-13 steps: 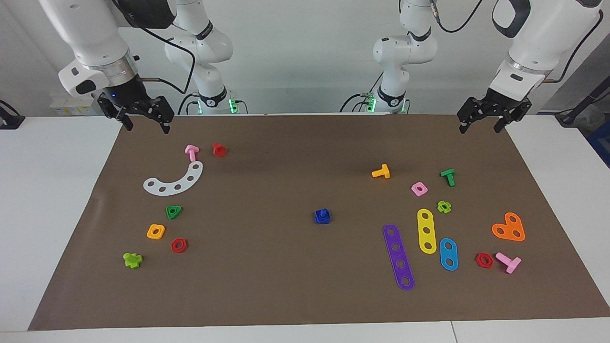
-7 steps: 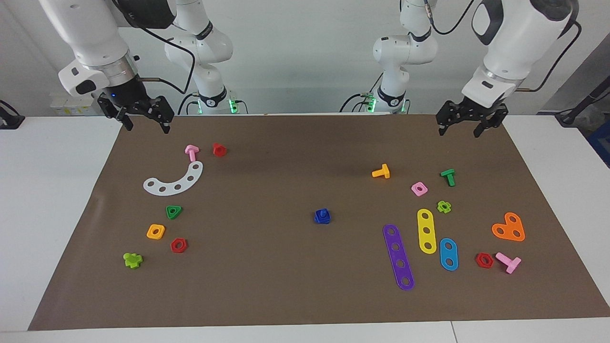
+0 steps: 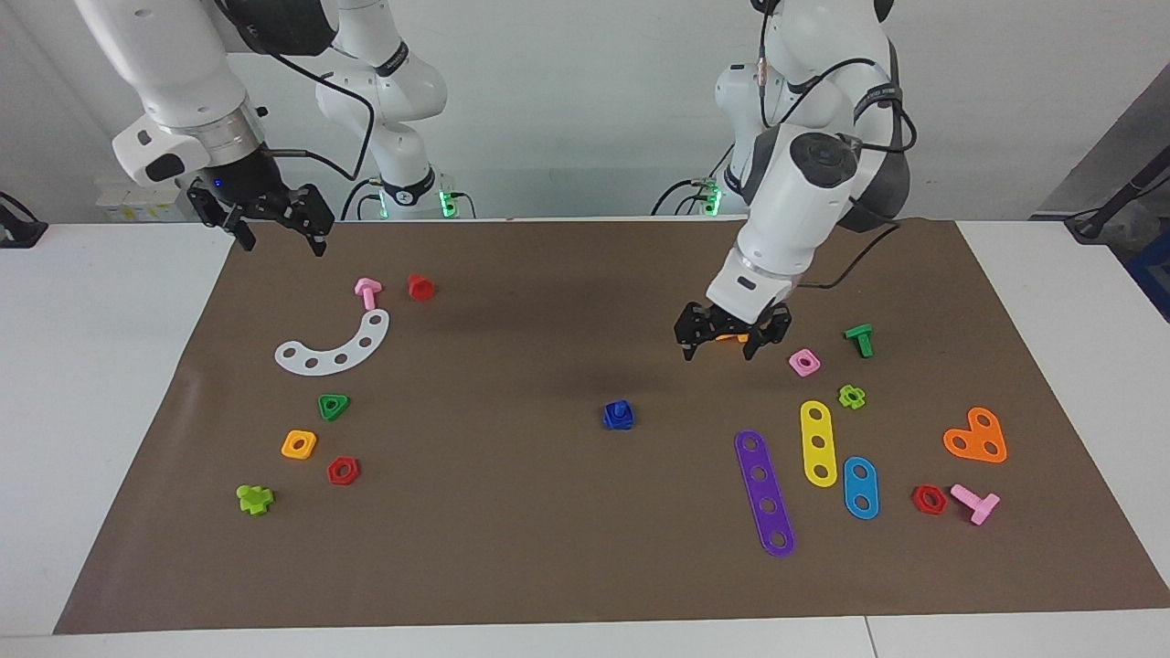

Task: Unscrew and place screws in storage area

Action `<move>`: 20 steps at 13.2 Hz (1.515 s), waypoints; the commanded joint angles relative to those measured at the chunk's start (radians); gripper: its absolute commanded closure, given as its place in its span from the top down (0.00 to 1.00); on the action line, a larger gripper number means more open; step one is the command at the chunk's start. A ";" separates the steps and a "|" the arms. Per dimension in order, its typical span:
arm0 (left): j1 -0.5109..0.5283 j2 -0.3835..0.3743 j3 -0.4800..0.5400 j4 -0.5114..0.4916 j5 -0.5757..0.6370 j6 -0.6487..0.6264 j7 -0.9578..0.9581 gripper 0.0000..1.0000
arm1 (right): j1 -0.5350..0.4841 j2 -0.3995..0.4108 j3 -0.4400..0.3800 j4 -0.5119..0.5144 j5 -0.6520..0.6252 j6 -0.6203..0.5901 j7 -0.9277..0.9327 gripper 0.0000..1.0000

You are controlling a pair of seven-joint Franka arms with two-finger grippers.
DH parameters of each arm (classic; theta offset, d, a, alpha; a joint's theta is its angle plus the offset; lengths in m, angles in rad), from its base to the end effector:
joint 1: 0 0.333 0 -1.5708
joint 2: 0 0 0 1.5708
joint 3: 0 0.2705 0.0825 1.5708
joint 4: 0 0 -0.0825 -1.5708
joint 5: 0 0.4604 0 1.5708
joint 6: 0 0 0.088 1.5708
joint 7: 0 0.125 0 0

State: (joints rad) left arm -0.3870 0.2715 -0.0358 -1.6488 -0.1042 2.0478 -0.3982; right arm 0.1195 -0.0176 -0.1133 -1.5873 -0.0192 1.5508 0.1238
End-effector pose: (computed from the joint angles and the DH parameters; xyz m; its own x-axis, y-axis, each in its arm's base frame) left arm 0.6506 -0.2993 0.3791 0.9970 0.0247 0.0732 0.0137 -0.9890 0.1472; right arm 0.6237 0.0010 0.5612 0.9929 -0.1176 -0.0167 -0.1173 -0.9929 0.0194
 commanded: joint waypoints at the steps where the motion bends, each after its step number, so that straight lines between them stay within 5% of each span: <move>1: -0.065 0.101 0.019 0.046 -0.020 0.101 -0.080 1.00 | -0.006 -0.027 0.006 -0.031 0.011 0.008 0.008 1.00; 7: -0.151 0.245 0.027 0.066 0.014 0.268 -0.154 0.94 | -0.006 -0.028 0.004 -0.031 0.011 0.006 0.010 1.00; 20: -0.187 0.287 0.027 0.007 0.089 0.315 -0.149 0.71 | -0.006 -0.028 0.004 -0.033 0.011 0.005 0.008 1.00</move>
State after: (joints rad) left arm -0.5486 0.5601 -0.0291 -1.6317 -0.0407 2.3569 -0.5356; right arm 0.1195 -0.0182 -0.1132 -1.5901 -0.0192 1.5507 0.1238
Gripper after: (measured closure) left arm 0.247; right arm 0.000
